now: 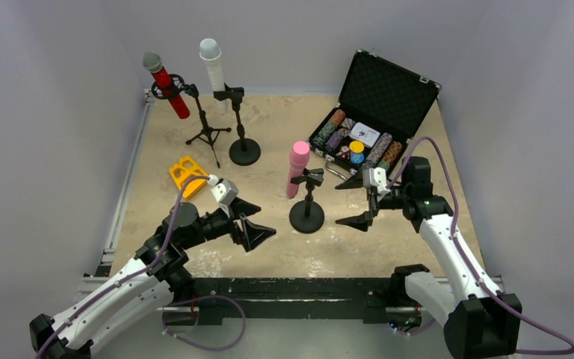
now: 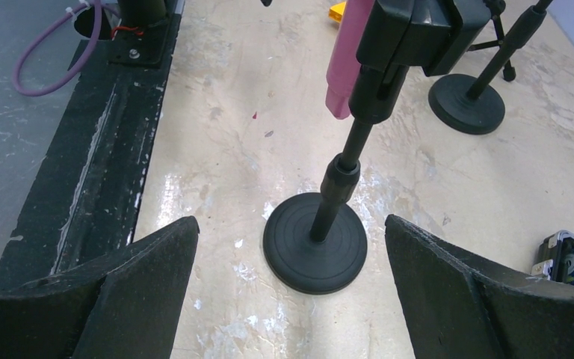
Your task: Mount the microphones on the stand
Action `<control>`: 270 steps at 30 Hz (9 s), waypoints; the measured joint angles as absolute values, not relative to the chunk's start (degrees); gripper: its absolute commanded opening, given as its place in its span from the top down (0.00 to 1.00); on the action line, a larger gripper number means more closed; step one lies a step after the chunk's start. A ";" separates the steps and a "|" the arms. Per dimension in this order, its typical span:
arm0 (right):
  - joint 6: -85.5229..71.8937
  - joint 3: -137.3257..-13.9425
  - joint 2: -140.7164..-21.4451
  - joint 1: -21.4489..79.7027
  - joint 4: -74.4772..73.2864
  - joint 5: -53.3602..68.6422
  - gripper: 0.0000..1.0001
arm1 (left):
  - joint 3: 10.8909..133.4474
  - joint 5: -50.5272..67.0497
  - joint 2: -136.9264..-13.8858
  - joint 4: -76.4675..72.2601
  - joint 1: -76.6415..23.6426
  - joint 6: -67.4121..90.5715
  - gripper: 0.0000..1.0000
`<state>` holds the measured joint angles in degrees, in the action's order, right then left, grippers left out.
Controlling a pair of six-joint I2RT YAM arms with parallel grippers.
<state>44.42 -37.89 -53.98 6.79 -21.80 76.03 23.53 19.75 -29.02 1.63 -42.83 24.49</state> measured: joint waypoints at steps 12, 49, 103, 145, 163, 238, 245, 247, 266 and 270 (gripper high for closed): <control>44.40 -37.71 -53.98 6.33 -21.69 76.03 0.01 | 22.70 21.71 -31.16 -0.75 -43.99 25.82 0.01; 44.38 -37.26 -53.91 5.54 -21.39 76.05 0.01 | 21.34 5.96 -49.43 -15.46 -71.09 6.81 0.02; 44.71 -37.26 -53.08 4.80 -21.69 76.07 0.01 | 41.15 -43.62 -96.12 -55.24 -72.03 -5.78 1.00; 2.17 -37.93 -72.77 16.36 30.65 69.45 0.29 | 23.57 -25.50 -17.50 6.31 -67.88 -4.43 0.23; -17.89 -39.64 -82.81 19.42 56.40 71.68 0.99 | 28.14 -27.05 -15.68 21.54 -67.88 -1.34 0.26; 8.21 -52.90 -78.83 19.20 13.80 53.30 0.17 | 38.06 -36.51 -10.92 35.99 -67.88 6.96 0.00; 16.99 -53.01 -62.17 9.50 -8.97 50.83 0.10 | 40.29 -36.40 -15.75 36.16 -64.38 6.37 0.00; 18.61 -52.99 -57.89 6.76 -12.82 49.60 0.08 | 41.06 -33.43 -19.35 36.01 -59.16 6.07 0.00; 10.50 -42.74 -35.94 -22.61 -19.77 51.18 0.02 | 44.95 -15.53 -32.01 30.87 -15.05 5.76 0.00; 5.34 -40.71 -35.44 -25.36 -18.22 52.27 0.03 | 39.75 -15.57 -25.67 30.52 -15.00 5.15 0.00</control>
